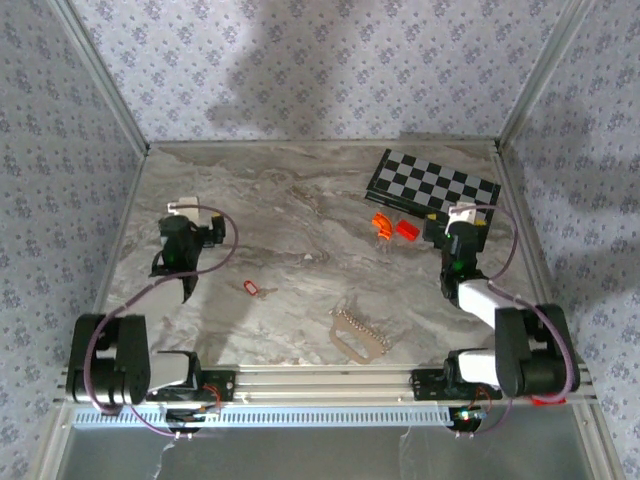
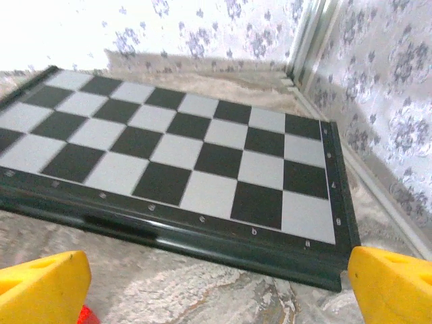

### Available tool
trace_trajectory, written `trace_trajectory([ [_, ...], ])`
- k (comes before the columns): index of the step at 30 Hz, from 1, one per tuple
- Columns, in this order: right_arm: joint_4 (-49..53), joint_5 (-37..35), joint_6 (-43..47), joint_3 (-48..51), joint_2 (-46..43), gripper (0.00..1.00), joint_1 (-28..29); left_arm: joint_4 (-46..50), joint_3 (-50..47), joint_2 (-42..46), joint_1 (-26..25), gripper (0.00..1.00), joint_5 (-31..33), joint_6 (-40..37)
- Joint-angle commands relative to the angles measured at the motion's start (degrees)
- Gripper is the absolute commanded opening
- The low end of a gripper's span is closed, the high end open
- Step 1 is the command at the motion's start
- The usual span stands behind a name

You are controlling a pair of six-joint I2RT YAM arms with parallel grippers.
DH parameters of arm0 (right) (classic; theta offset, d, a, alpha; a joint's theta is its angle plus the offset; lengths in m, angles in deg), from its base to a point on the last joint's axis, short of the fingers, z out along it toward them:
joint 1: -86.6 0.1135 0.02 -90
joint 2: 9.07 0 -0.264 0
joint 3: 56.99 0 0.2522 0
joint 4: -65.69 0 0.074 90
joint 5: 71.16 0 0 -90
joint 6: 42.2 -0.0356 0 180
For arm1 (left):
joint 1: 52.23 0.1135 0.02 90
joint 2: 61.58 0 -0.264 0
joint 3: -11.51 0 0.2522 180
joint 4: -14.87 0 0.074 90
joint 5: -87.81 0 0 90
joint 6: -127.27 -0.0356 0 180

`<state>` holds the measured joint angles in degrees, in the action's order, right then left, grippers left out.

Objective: Put the keys on the keyring

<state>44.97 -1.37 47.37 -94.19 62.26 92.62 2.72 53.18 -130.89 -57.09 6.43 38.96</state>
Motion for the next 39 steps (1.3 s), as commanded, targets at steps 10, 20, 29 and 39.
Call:
trace_trajectory([
  [10, 57.69, -2.85, -22.71, -21.99, -12.22, 0.99, 9.85, 38.83, 13.91, 9.07, -12.53, 1.00, -12.00, 21.58],
  [20, 71.16, 20.01, -23.34, -24.33, -10.28, 1.00, 22.40, 41.69, 15.18, 3.96, -27.38, 1.00, -31.56, 21.56],
  [29, 66.16, 30.59, -30.54, -13.56, -17.04, 0.99, 25.84, 32.47, 9.88, 1.05, -34.25, 0.90, -40.76, 21.95],
  [39, 64.70, 35.84, -35.83, -4.53, -27.09, 0.99, 22.87, 25.12, 10.76, -8.84, -41.37, 0.74, -40.10, 21.86],
])
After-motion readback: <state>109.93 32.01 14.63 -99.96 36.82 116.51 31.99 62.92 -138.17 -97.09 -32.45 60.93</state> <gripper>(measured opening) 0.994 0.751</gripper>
